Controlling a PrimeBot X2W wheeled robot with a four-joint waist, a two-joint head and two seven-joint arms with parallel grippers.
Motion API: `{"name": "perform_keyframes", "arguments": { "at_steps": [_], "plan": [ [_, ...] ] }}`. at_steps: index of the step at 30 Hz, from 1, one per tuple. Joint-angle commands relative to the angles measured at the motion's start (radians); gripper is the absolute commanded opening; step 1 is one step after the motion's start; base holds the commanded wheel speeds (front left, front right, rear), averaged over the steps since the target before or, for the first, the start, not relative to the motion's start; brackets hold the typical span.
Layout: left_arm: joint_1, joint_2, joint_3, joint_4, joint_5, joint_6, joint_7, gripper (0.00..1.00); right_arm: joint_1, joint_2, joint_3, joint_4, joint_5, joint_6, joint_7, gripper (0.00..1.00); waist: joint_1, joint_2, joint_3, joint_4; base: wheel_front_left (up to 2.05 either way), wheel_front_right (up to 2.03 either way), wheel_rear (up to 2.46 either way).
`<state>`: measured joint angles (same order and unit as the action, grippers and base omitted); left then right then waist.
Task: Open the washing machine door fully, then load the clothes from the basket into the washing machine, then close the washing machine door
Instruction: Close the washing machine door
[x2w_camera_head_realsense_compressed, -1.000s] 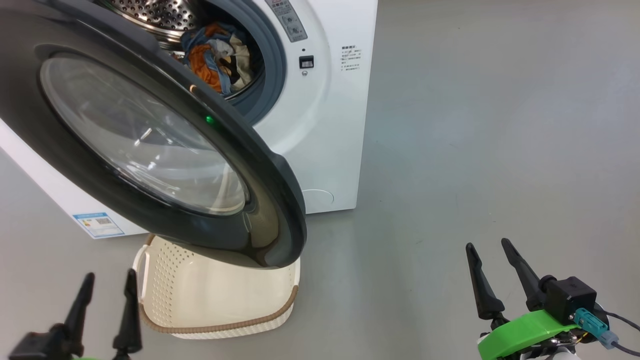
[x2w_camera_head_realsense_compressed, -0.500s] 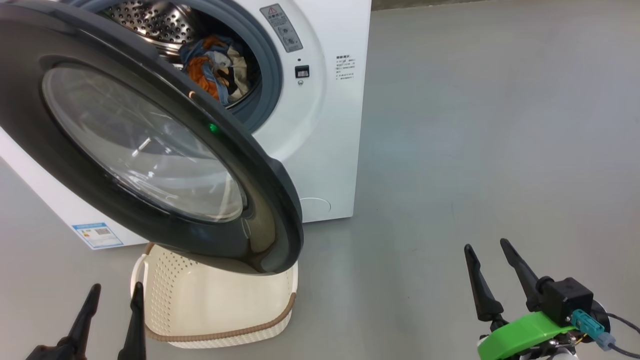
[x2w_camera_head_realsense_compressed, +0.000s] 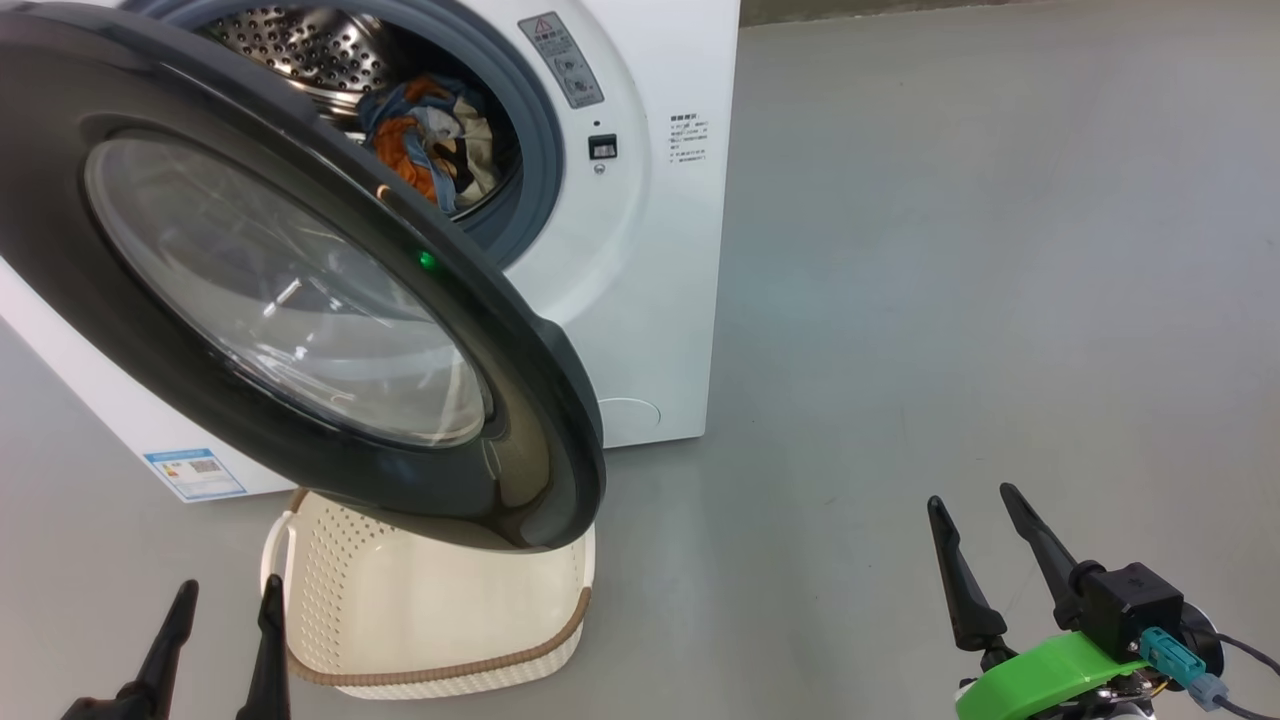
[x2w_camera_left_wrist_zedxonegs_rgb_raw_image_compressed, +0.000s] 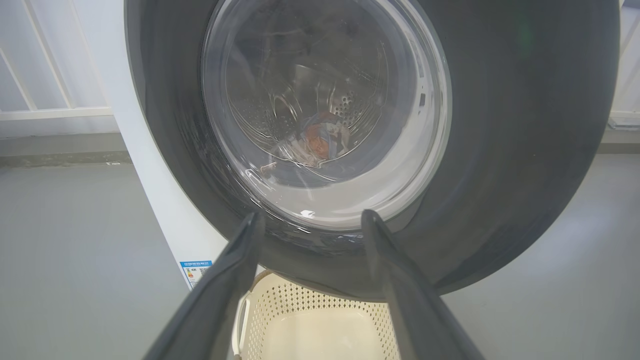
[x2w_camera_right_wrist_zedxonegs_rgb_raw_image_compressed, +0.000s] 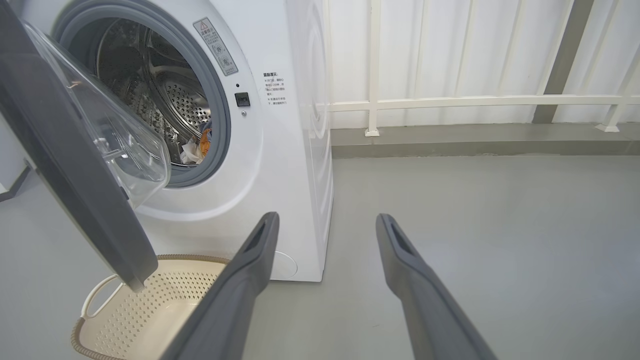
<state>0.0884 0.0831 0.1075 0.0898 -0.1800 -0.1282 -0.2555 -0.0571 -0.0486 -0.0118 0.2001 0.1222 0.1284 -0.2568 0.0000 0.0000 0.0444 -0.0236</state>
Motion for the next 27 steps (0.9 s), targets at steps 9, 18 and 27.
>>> {"name": "perform_keyframes", "arguments": {
  "at_steps": [9, 18, 27],
  "plan": [
    [-0.013, 0.007, 0.039, -0.011, 0.017, -0.002, -0.006, 1.00, -0.008, -0.002, 0.022, -0.037, -0.032, 0.002, -0.005, 1.00, 0.0000, 0.0000, 0.001, -0.003, 0.00, 0.00, 0.00],
    [-0.019, 0.004, 0.039, -0.011, 0.016, -0.002, -0.006, 1.00, -0.009, -0.002, 0.020, -0.037, -0.038, 0.002, -0.005, 1.00, 0.0000, 0.0000, 0.007, 0.000, 0.00, 0.00, 0.00],
    [-0.025, 0.003, 0.041, -0.013, 0.012, -0.002, -0.006, 1.00, -0.010, -0.002, 0.019, -0.036, -0.035, 0.002, -0.005, 0.59, 0.0000, 0.0000, 0.012, 0.003, 0.00, 0.00, 0.00]
  ]
}}
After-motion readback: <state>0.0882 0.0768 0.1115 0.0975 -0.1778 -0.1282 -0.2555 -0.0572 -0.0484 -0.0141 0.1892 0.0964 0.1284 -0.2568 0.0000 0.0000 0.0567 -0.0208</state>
